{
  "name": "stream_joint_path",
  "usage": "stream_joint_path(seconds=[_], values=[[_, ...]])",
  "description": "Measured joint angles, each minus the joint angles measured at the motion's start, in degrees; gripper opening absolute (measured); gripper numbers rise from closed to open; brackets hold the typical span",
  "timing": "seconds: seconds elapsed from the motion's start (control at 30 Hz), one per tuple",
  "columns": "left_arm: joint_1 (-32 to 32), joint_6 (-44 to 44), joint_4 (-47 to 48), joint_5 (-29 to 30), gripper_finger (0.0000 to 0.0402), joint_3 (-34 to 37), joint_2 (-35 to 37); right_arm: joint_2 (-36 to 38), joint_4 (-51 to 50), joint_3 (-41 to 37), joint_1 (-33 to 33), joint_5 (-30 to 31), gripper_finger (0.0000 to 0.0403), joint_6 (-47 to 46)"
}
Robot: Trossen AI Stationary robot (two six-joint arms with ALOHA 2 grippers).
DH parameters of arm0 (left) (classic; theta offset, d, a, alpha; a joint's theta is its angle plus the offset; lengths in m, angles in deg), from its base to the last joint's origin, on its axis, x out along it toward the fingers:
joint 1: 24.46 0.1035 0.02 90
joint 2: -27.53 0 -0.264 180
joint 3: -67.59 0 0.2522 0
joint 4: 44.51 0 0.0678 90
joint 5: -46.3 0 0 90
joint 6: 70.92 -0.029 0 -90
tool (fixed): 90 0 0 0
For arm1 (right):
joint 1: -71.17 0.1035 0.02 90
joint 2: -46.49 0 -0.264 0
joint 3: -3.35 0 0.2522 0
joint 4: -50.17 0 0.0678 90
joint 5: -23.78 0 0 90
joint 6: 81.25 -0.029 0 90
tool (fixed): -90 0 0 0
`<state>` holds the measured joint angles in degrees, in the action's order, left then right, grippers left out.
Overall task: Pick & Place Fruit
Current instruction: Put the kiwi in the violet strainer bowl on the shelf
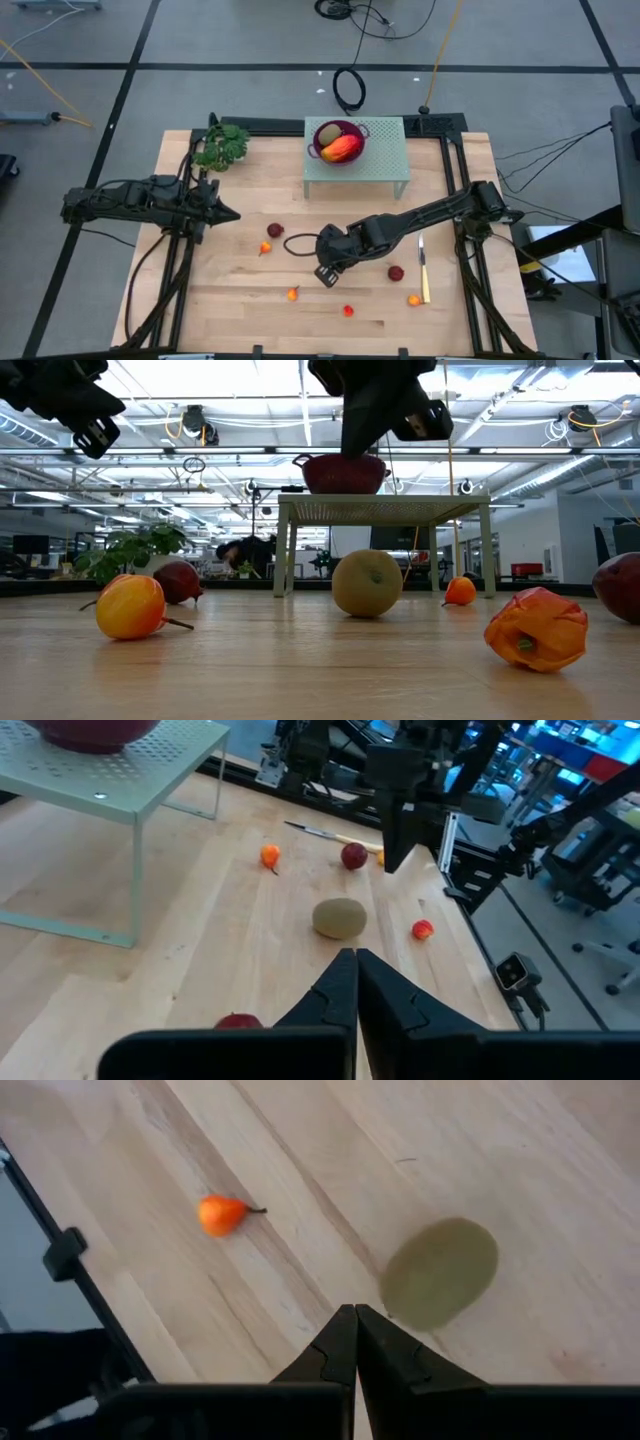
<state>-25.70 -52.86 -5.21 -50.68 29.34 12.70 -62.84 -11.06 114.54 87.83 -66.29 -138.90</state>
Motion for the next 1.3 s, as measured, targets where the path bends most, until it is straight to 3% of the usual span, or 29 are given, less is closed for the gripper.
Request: stream_joint_path(seconds=[0.17,0.3,0.63,0.87,1.1,1.3], values=[[0.0,0.0,0.0,-0.7,0.0009,0.0,0.0,0.0,0.0,0.0,-0.5,0.1,0.0006,-1.8],[0.0,-0.2,0.0,-0.6,0.0016,0.0,0.0,0.0,0.0,0.0,-0.7,0.3,0.0036,-3.2],[0.0,-0.3,0.0,-0.5,0.0001,0.0,0.0,0.0,-0.6,0.0,-0.6,2.5,0.0174,-7.6],[0.0,0.0,0.0,-0.5,0.0017,0.0,0.0,0.0,-0.6,-3.2,-0.9,4.4,0.0253,-10.7],[0.0,0.0,0.0,-0.5,0.0019,0.0,0.0,0.0,7.6,-8.4,-2.0,-1.4,0.0284,-12.8],[0.0,0.0,0.0,-0.5,0.0019,0.0,0.0,0.0,9.8,-10.2,-3.2,-1.7,0.0282,-12.4]])
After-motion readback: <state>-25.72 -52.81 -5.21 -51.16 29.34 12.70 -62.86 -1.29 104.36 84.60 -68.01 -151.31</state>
